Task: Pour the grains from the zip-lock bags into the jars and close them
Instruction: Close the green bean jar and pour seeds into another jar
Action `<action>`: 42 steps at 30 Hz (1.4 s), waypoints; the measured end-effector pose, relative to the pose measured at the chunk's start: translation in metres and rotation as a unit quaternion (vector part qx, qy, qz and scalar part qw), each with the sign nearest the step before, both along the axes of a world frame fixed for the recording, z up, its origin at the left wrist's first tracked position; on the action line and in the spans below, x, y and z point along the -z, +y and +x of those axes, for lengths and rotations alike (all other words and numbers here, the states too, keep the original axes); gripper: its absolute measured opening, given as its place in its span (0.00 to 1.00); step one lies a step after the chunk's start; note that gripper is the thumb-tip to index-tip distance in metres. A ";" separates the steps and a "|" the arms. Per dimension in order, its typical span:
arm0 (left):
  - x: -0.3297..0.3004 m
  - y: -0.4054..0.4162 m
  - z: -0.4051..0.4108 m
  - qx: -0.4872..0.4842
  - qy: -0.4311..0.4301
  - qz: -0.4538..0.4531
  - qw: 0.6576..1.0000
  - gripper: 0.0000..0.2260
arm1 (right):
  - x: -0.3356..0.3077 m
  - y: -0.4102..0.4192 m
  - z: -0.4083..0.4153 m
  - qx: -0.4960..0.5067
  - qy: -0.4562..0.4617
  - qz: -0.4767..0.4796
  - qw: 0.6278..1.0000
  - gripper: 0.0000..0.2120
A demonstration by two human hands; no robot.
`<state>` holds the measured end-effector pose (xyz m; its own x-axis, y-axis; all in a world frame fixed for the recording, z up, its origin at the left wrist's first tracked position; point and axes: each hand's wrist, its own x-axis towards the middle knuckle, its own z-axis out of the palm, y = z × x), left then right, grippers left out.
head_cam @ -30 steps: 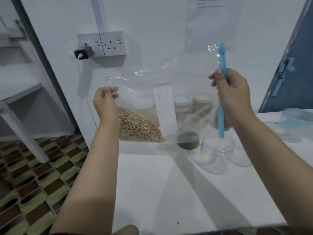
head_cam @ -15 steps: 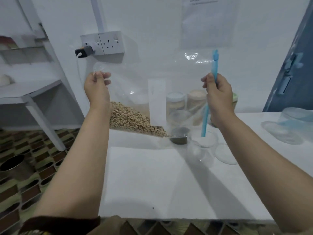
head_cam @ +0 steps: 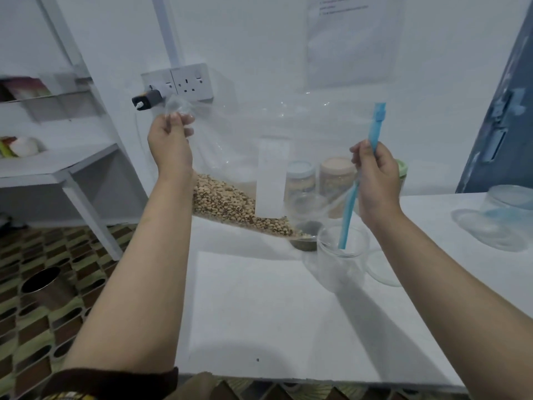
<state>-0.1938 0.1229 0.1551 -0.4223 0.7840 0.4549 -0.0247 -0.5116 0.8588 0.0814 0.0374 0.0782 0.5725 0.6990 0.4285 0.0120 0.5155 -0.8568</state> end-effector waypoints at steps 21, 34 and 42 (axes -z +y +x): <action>-0.013 0.011 0.014 0.054 -0.003 0.032 0.998 0.09 | 0.005 0.019 0.011 -0.017 0.066 0.017 0.998 0.12; -0.029 0.008 0.018 0.082 0.006 0.048 0.995 0.09 | 0.013 0.016 0.012 -0.021 0.089 0.034 0.995 0.12; -0.036 0.007 0.020 0.090 0.014 0.054 0.994 0.09 | 0.012 0.016 0.014 -0.028 0.096 0.049 0.994 0.14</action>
